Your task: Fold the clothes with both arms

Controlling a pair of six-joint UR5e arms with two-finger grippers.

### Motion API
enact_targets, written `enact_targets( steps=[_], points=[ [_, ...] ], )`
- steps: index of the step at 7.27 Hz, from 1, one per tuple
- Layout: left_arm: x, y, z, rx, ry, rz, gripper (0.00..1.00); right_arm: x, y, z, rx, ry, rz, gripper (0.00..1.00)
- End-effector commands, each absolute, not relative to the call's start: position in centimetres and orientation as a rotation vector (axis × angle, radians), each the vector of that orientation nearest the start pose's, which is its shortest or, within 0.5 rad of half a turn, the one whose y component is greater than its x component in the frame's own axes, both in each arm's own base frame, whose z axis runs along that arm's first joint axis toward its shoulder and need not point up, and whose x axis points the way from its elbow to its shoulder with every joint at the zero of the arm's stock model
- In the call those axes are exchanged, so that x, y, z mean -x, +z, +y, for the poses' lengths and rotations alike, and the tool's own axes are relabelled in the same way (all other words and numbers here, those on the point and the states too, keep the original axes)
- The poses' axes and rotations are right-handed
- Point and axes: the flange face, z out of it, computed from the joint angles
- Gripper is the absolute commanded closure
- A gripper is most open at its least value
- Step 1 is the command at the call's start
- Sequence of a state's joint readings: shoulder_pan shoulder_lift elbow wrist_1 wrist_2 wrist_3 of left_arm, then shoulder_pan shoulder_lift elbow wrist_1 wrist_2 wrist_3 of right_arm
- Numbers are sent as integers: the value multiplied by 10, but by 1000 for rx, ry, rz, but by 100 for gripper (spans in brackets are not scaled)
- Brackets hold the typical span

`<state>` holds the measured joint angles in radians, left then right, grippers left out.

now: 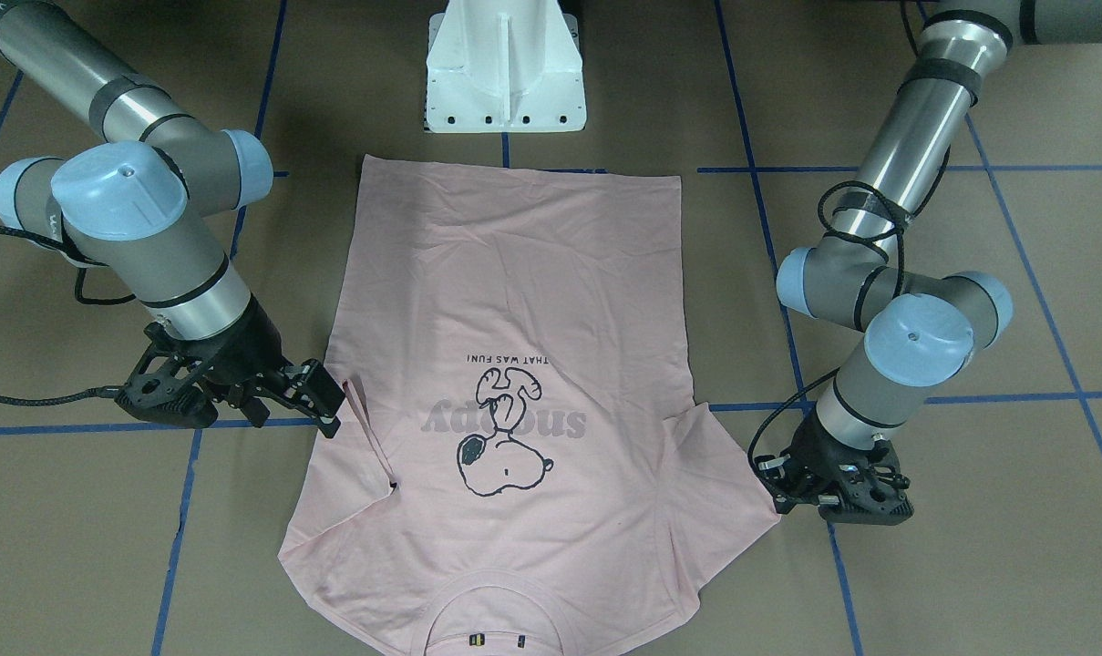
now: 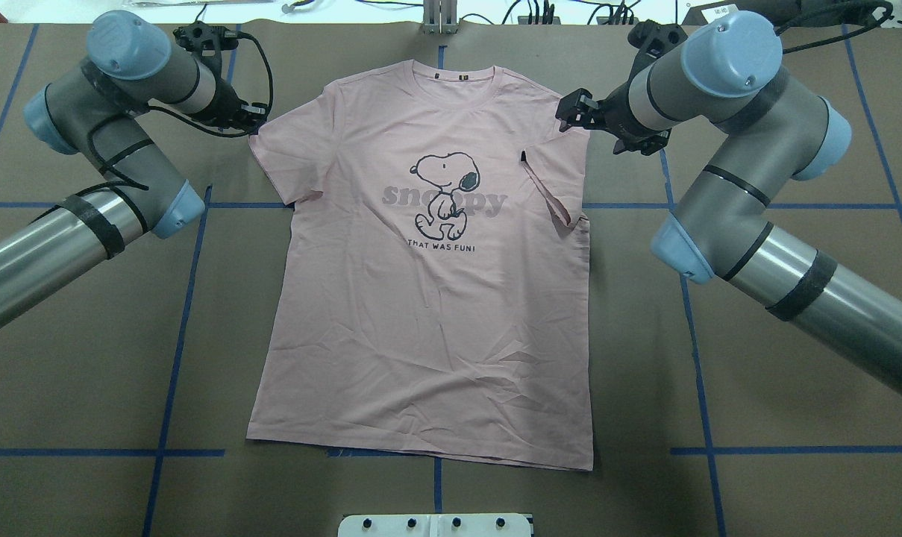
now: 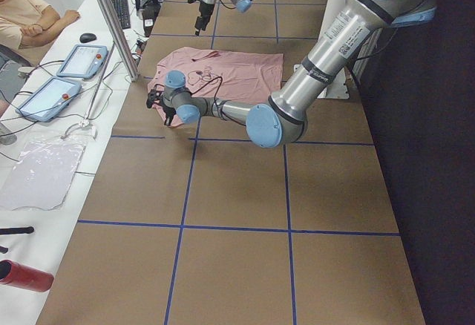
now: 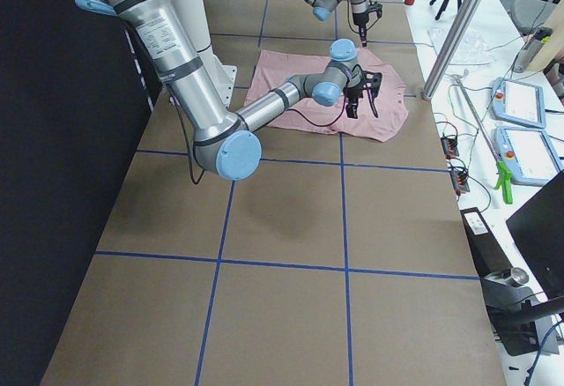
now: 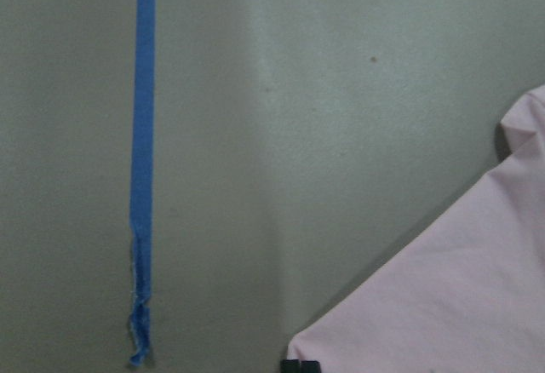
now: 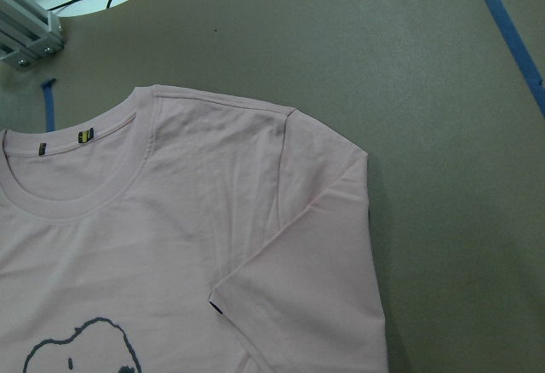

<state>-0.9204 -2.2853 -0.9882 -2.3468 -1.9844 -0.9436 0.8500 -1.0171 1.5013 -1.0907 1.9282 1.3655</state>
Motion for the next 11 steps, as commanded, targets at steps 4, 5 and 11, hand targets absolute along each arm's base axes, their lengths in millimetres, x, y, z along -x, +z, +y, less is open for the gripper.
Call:
enact_targets(
  steps=[4,5,11],
  points=[
    [-501,313,-665,-243,-199,1021,100,394,317,-593,-194,417,-991,0],
    [-507,299,-682,-304,-244,987,100,394,317,-592,-197,418,-989,0],
    [-544,291,-679,-375,-251,975,48,396,319,-593,-197,420,-984,0]
  ],
)
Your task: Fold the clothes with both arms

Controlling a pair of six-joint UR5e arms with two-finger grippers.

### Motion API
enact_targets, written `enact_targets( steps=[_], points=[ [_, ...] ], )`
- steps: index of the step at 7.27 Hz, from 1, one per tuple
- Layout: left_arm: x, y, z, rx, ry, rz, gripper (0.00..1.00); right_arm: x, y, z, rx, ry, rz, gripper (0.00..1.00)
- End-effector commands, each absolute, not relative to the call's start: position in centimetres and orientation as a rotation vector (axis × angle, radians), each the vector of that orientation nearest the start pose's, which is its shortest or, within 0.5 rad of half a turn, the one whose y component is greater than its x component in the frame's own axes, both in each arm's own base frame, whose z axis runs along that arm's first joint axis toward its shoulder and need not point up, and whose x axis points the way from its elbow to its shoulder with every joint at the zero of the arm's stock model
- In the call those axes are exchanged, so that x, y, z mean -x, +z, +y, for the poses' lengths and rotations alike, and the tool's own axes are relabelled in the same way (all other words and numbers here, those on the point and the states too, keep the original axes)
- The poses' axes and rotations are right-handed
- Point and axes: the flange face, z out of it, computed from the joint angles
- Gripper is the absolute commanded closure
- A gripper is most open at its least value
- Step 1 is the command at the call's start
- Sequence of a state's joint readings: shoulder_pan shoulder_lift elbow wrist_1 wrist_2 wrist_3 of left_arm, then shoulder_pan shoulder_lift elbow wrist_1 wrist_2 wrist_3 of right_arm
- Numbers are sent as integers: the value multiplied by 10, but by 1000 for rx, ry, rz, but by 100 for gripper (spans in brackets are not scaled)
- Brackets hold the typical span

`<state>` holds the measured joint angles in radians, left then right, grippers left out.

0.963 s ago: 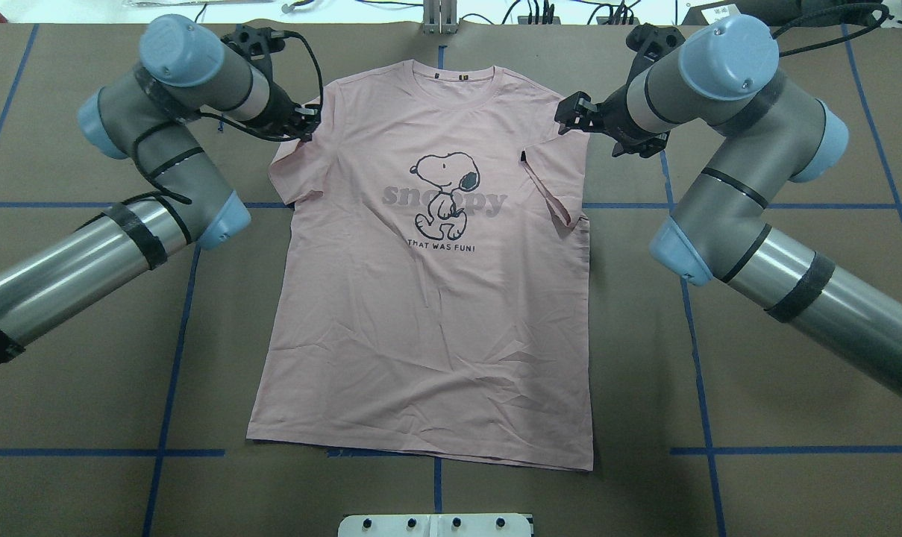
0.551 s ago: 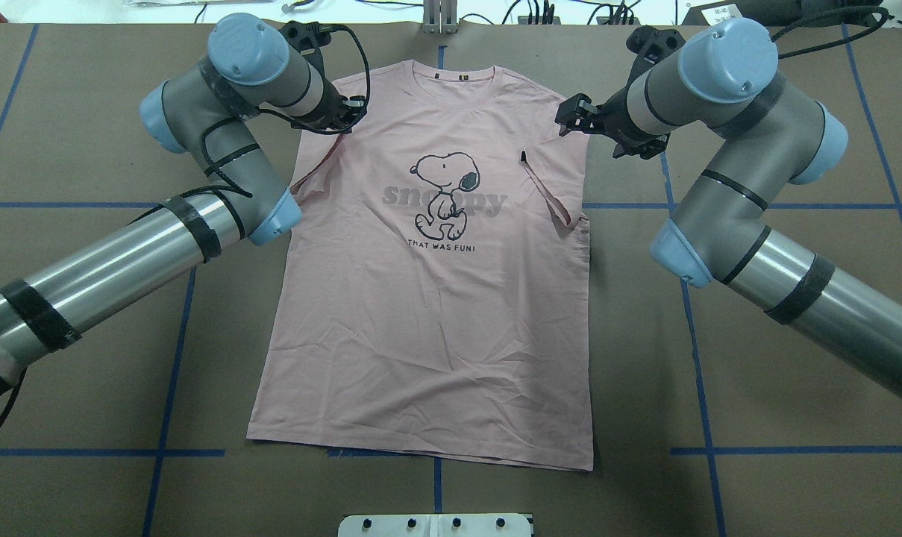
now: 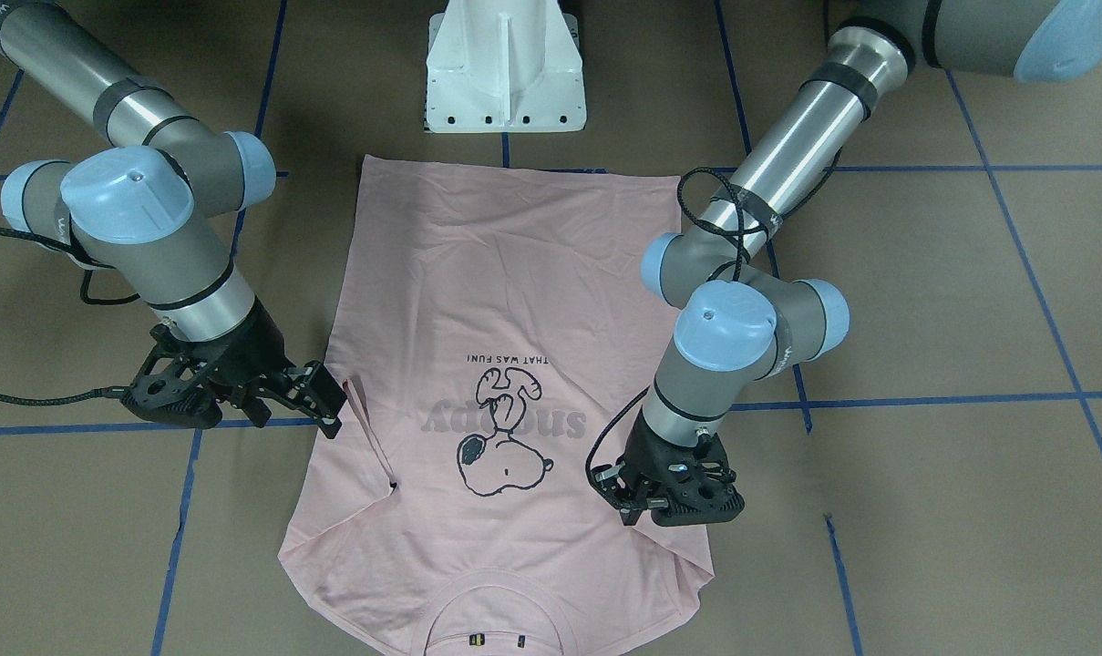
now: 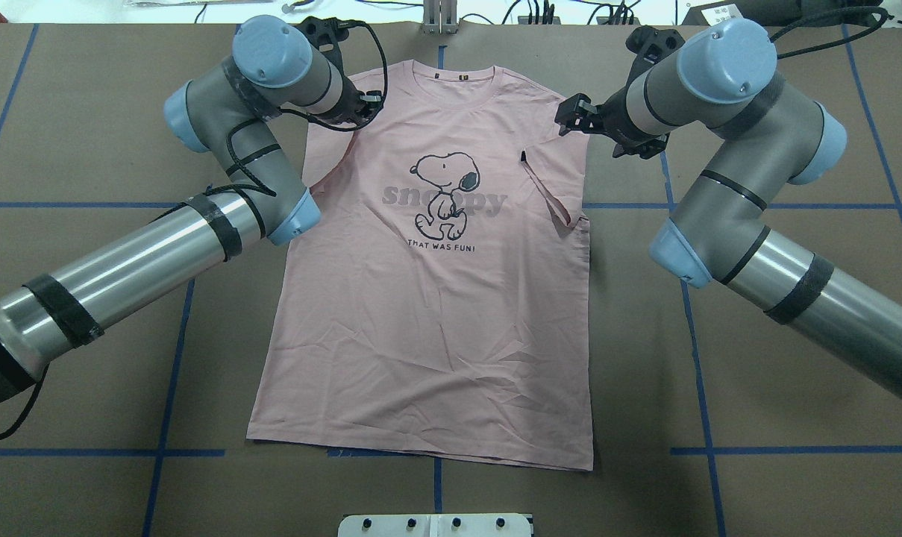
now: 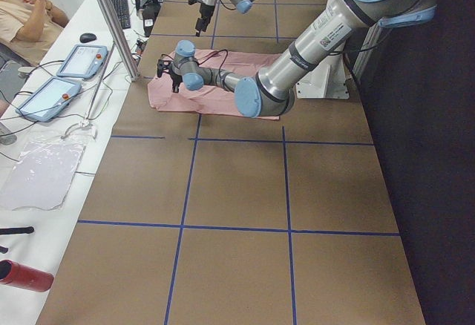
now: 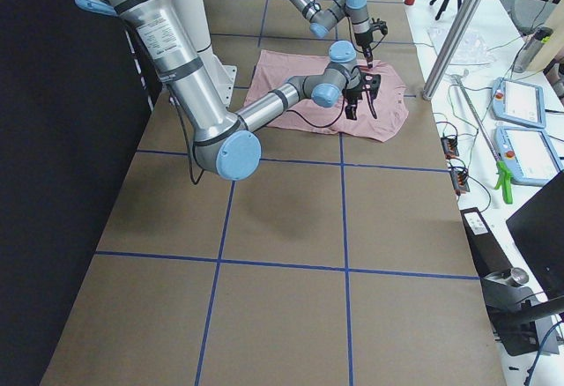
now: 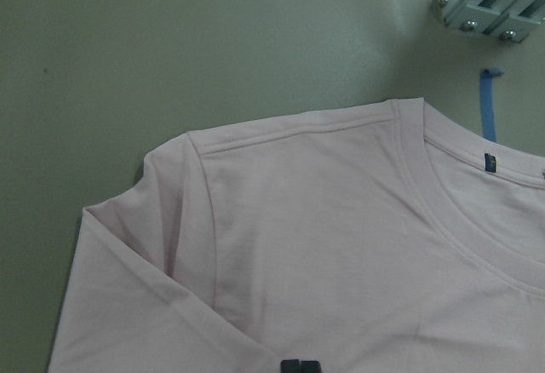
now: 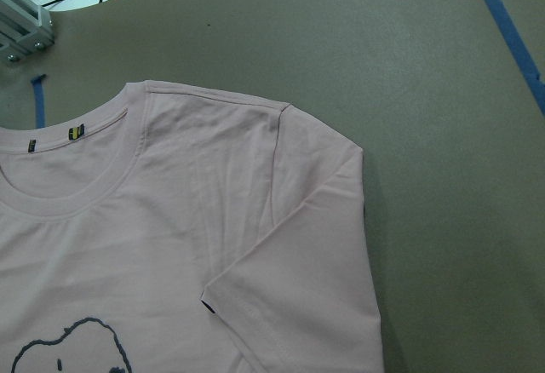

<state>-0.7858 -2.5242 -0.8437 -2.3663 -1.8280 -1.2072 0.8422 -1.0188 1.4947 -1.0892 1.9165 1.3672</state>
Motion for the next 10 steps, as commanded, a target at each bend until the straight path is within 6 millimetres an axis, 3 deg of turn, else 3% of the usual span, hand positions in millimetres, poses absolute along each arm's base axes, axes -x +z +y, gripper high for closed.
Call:
enact_targets(
  steps=[1,2,3,4,6,7,8,9,10],
  points=[
    [-546,285,-674,-389,-242,1001,32,402,319,-591,-194,420,-982,0],
    [-551,276,-667,-379,-264,1036,28,408,318,-589,-210,423,-974,0],
    [-539,251,-655,-378,-295,1102,28,410,299,-583,-212,427,-1004,0],
    [-524,258,-617,-381,-259,1155,28,427,280,-553,-163,501,-1050,0],
    [-455,288,-535,-272,-144,1247,31,469,249,-453,-108,506,-1040,0],
    [-429,290,-508,-241,-115,1271,31,485,237,-392,-40,507,-1024,2],
    [-409,299,-489,-243,-115,1275,30,489,246,-324,-13,542,-1033,3],
    [-399,313,-483,-251,-137,1256,28,481,260,-272,-4,597,-1032,10],
    [-400,318,-482,-250,-143,1248,27,495,281,-224,-34,606,-959,11]
  ],
)
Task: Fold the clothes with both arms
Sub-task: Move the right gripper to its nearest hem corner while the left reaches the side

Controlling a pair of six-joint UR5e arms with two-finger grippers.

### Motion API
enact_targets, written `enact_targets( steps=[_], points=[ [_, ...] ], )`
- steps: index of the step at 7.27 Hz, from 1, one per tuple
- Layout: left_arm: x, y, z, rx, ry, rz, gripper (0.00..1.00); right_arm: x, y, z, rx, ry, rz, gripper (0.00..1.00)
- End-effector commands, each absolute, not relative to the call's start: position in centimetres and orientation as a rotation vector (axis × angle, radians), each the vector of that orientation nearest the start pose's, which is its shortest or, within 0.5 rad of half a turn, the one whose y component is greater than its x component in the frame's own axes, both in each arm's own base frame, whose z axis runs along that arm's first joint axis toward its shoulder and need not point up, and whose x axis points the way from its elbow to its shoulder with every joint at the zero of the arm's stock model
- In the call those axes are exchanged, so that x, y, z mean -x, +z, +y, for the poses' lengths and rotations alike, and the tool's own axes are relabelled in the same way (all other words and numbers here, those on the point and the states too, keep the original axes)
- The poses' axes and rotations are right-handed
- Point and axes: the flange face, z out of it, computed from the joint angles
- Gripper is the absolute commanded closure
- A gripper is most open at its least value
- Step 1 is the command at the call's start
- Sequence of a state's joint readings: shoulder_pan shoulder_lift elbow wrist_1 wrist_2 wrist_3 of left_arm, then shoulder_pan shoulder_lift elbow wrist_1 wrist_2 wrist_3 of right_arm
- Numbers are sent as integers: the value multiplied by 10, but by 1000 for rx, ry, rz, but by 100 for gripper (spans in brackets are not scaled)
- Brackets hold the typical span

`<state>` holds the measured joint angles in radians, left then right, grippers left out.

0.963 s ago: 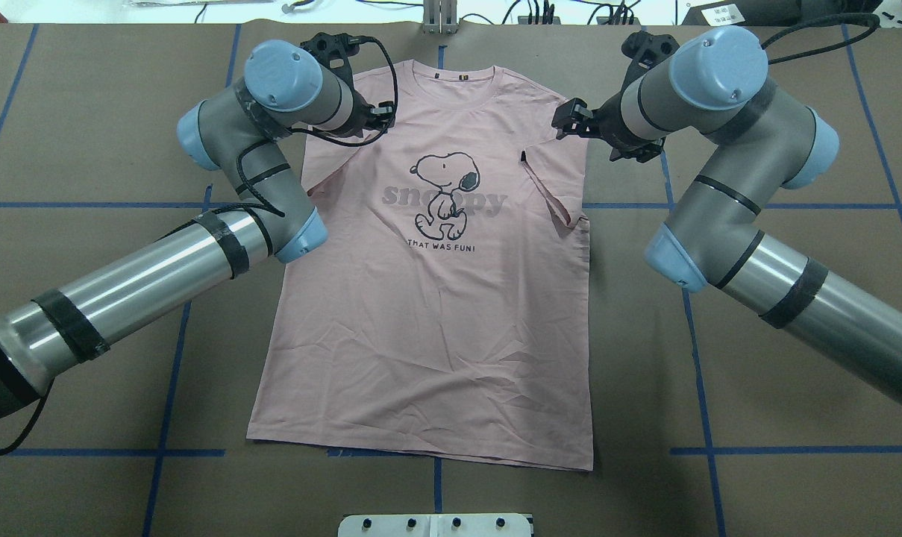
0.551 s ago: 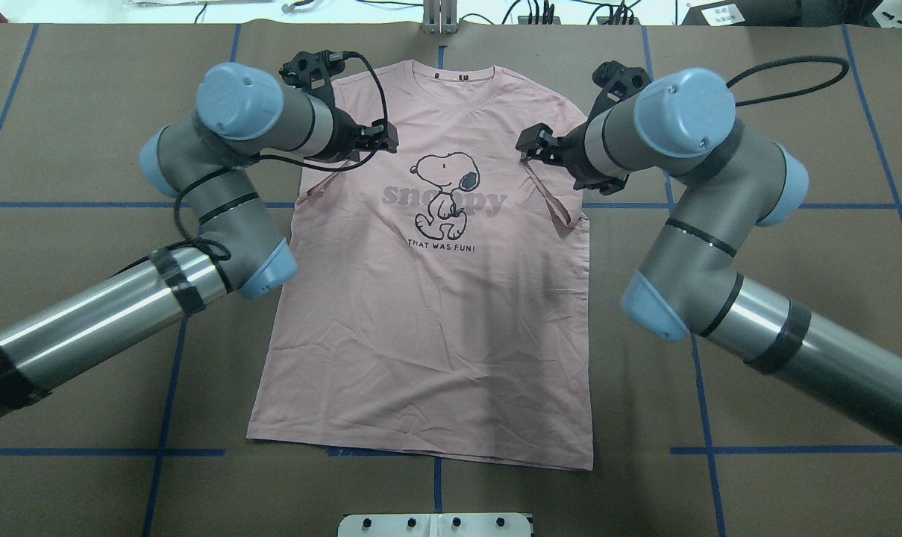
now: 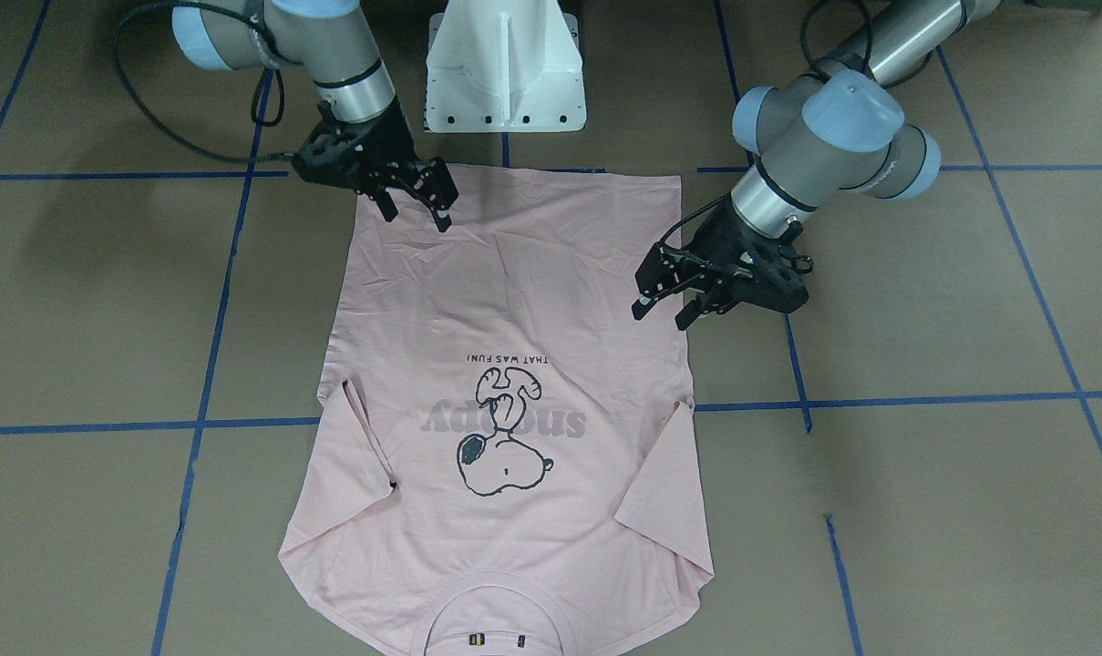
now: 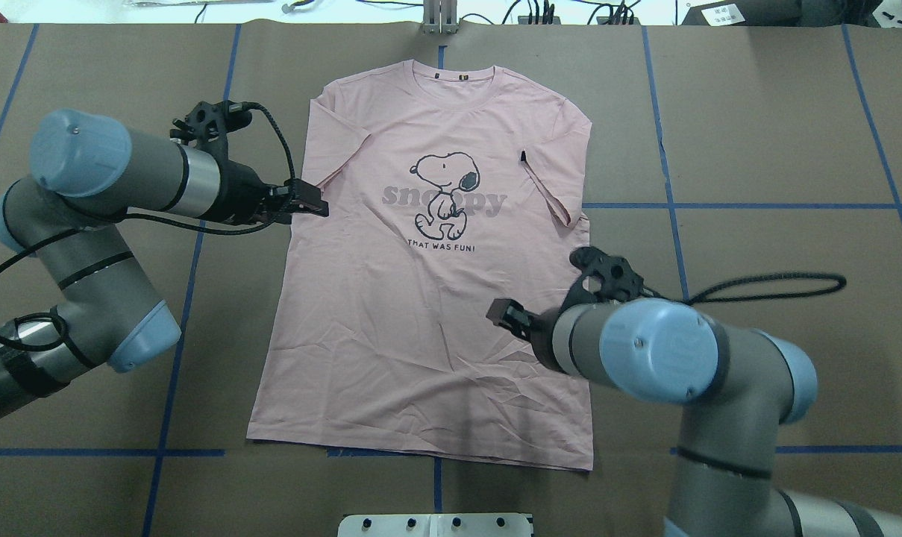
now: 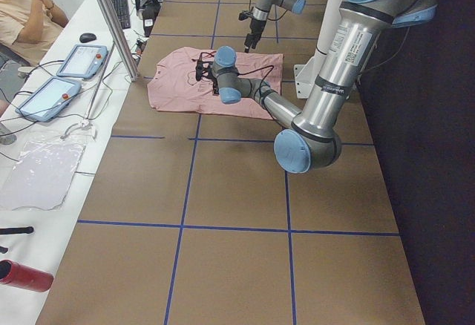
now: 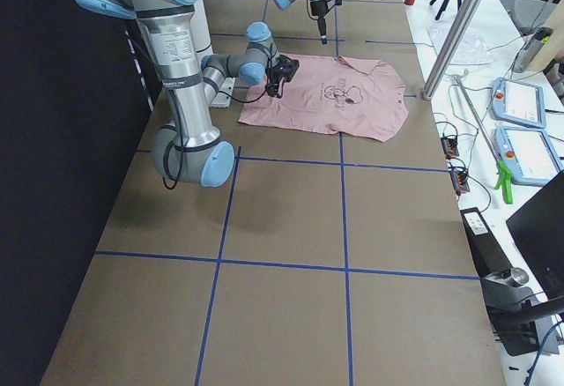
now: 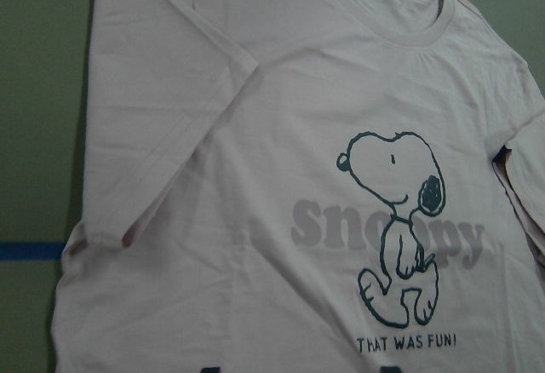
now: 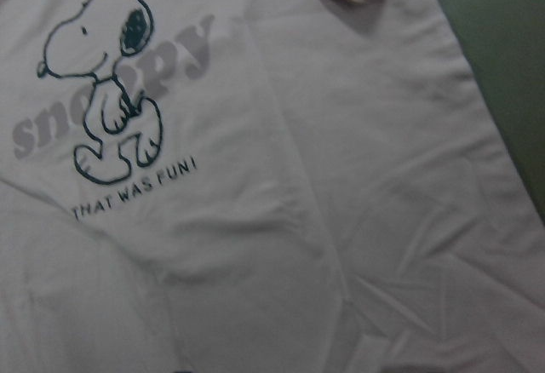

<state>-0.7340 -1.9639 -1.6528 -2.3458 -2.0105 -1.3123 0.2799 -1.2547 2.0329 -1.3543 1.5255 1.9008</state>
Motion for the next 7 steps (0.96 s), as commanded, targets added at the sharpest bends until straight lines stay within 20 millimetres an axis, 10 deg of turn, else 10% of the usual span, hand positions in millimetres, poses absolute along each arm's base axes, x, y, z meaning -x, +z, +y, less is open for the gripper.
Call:
enact_targets(
  steps=[1,7],
  points=[
    [-400,317,-482,-252,-142,1251,27,500,288,-197,16,674,-871,15],
    [-401,313,-483,-256,-142,1254,25,517,311,-164,72,764,-744,27]
  ],
)
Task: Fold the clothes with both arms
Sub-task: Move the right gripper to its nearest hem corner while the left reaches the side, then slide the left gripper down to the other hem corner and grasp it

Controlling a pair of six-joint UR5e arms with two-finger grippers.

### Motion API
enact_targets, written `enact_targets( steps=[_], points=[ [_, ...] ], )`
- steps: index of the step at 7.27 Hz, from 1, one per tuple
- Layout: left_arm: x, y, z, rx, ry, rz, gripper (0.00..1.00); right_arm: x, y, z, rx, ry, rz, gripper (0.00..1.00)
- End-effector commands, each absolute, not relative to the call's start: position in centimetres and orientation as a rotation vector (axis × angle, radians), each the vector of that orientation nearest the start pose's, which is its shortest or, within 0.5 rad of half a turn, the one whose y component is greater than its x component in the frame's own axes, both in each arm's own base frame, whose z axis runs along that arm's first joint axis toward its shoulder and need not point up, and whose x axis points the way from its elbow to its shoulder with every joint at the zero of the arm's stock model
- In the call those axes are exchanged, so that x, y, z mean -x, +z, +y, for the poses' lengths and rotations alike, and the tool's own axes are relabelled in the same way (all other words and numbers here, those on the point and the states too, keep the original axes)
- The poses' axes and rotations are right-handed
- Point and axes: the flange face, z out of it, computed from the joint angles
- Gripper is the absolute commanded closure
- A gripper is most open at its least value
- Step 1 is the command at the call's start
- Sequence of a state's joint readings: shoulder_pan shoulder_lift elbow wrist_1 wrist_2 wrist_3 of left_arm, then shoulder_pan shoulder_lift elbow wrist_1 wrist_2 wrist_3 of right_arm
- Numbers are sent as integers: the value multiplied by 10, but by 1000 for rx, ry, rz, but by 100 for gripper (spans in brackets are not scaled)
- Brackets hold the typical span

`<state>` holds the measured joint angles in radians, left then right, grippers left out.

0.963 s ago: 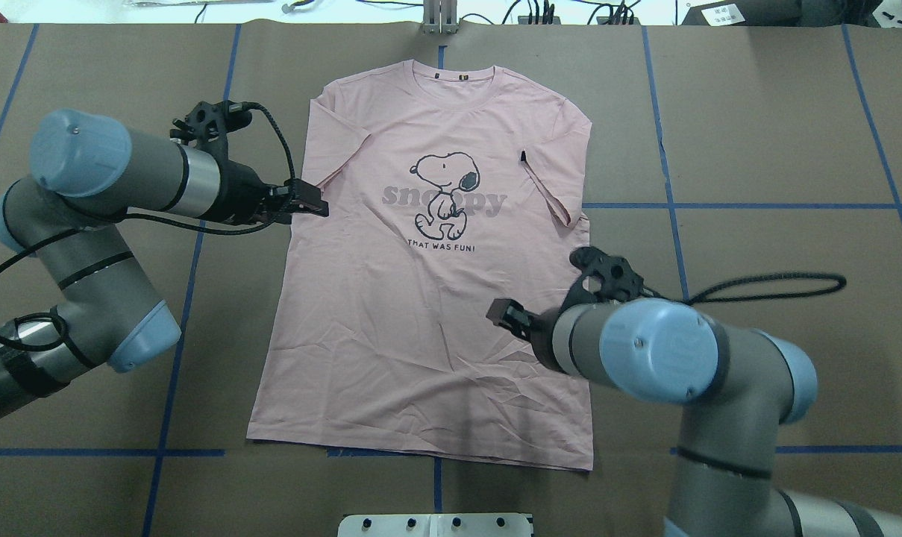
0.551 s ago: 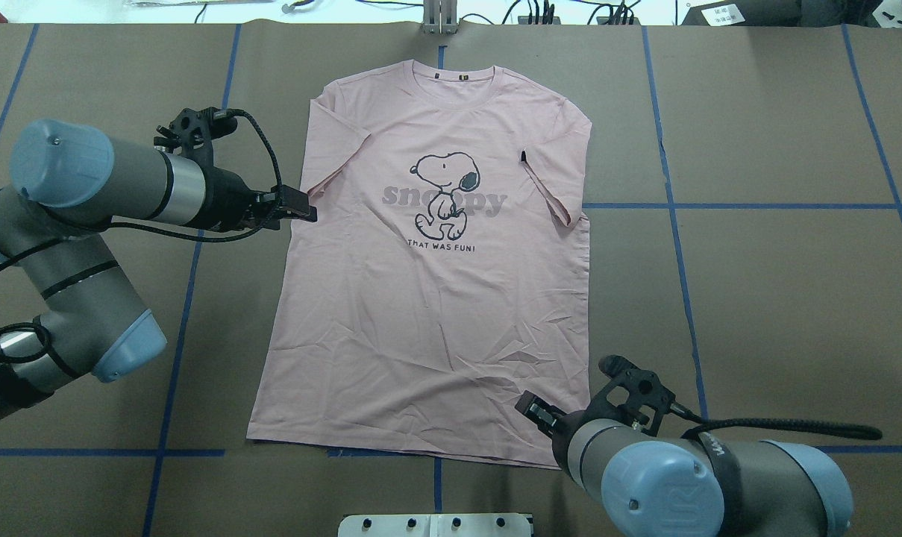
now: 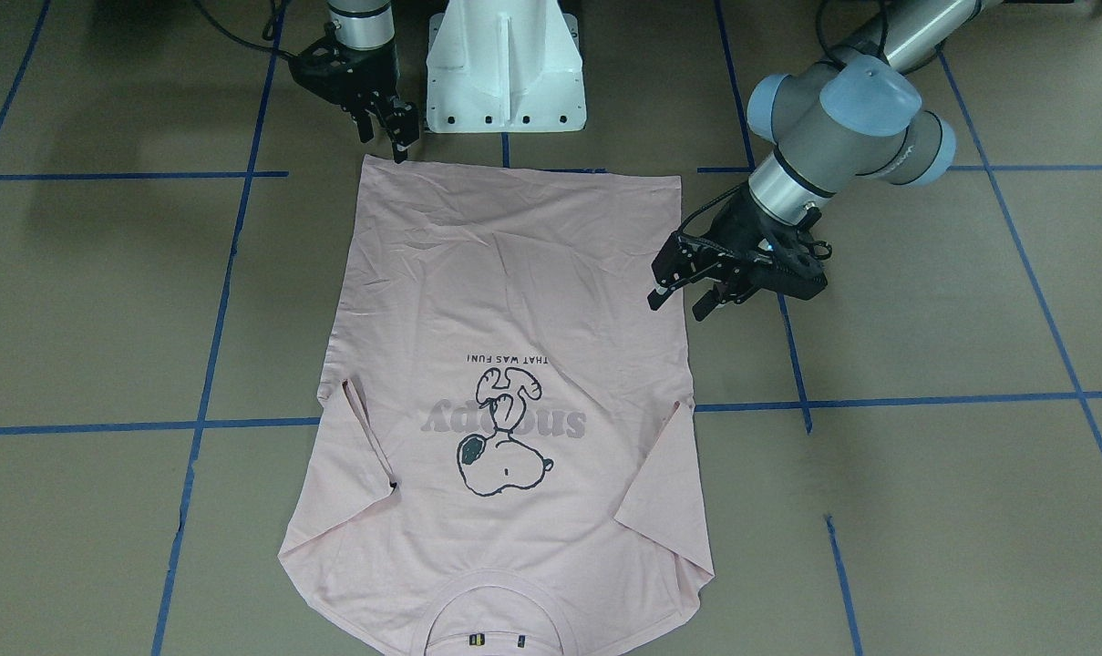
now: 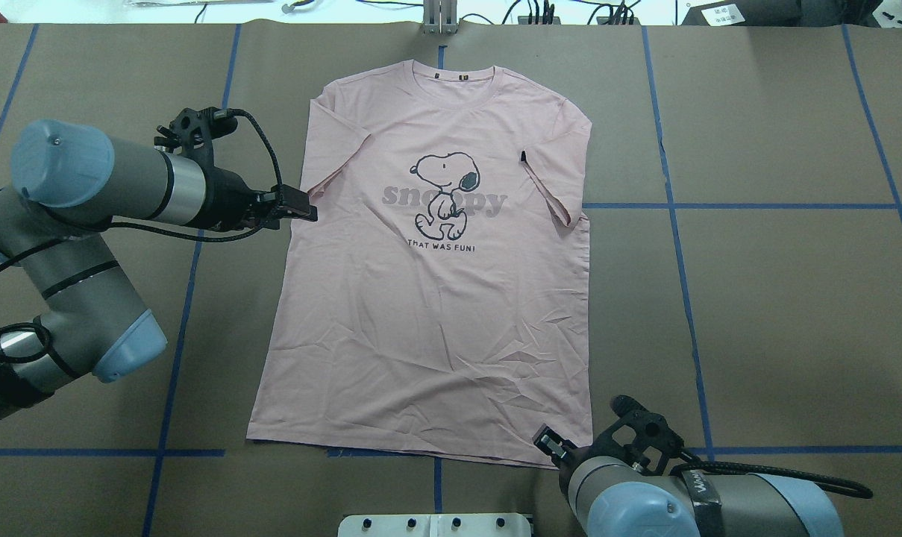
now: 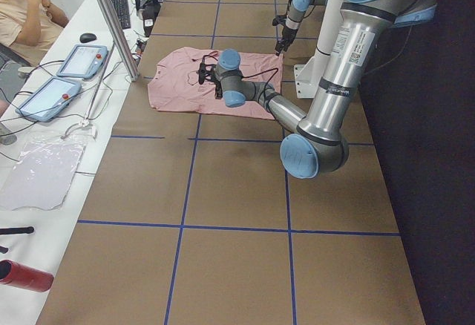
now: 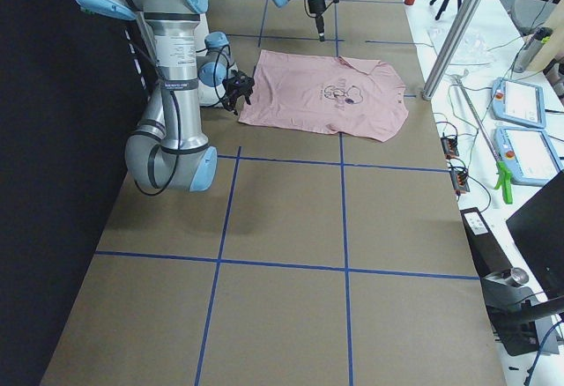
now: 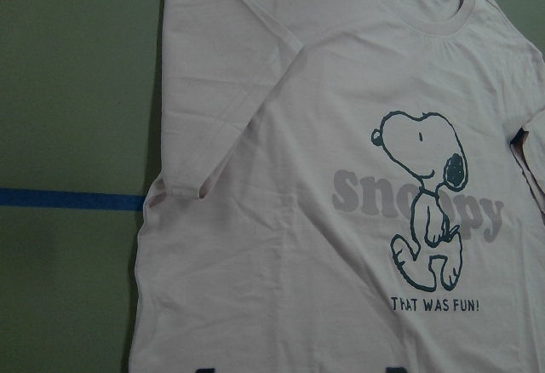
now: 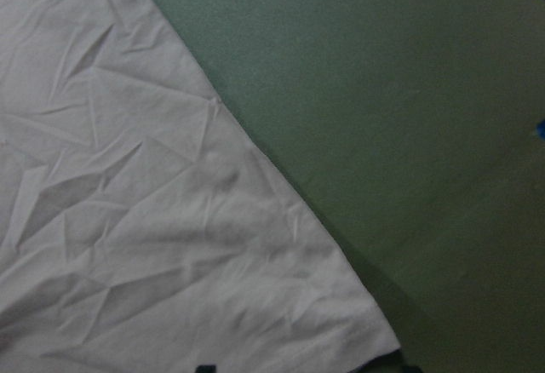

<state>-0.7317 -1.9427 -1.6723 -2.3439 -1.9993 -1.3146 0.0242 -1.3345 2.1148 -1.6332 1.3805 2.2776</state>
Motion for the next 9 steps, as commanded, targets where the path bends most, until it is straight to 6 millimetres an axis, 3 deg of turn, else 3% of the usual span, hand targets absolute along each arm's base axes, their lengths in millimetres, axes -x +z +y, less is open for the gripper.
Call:
enact_targets(
  steps=[1,3,7,8,9],
  points=[
    [-401,313,-483,-256,-142,1254,25,516,315,-164,69,765,-738,27],
    [-401,315,-483,-254,-143,1252,25,519,319,-165,64,767,-727,33],
    [-401,313,-483,-256,-142,1254,24,518,334,-164,55,763,-697,34],
    [-401,314,-484,-255,-142,1253,24,518,335,-163,56,765,-697,43],
    [-401,314,-484,-255,-142,1253,24,518,336,-164,54,765,-692,71]
  ],
)
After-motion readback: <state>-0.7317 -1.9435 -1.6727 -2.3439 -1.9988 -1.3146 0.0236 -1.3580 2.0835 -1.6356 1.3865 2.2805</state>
